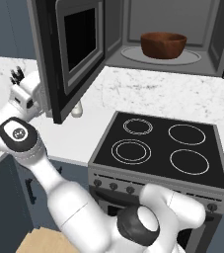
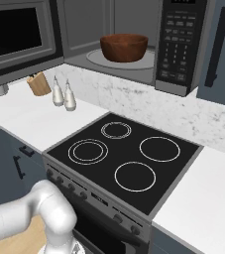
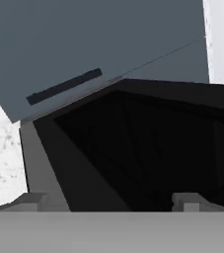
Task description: Pick the avocado from the sink and place it in the bowl. Then pick the bowl and place it in the microwave. Then close the microwave door and press the start button.
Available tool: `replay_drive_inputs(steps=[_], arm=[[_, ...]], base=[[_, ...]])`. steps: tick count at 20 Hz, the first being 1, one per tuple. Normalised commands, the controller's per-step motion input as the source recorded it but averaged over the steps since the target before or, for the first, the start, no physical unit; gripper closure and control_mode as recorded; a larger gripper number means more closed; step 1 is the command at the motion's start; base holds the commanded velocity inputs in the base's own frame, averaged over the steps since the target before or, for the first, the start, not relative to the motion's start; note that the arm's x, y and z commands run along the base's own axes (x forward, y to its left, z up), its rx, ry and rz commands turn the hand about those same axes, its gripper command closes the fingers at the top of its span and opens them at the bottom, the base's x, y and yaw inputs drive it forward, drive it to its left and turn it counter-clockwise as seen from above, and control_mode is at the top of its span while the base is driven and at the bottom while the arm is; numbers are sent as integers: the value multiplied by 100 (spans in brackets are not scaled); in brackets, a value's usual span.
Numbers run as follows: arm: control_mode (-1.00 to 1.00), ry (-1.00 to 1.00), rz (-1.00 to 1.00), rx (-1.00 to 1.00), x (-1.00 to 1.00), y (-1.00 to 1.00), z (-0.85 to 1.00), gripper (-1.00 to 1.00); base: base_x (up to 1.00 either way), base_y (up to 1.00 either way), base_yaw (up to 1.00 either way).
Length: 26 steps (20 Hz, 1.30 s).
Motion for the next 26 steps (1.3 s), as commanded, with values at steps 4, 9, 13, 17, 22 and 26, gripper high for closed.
replay_drive_inputs(steps=[4,9,13,17,22,26], arm=[[-100,-25,4,16,-22,-88,53,-100],[-100,-37,1,18,-77,-93,43,-100],[-100,-35,0,23,-91,-100,40,-100],[-100,-32,0,25,-78,-100,44,-100],[-100,-7,1,30,-13,-100,28,-100],[-100,0,2,28,0,-99,23,-100]], base=[[0,0,0],[0,0,0],[0,0,0],[0,0,0],[0,0,0],[0,0,0]])
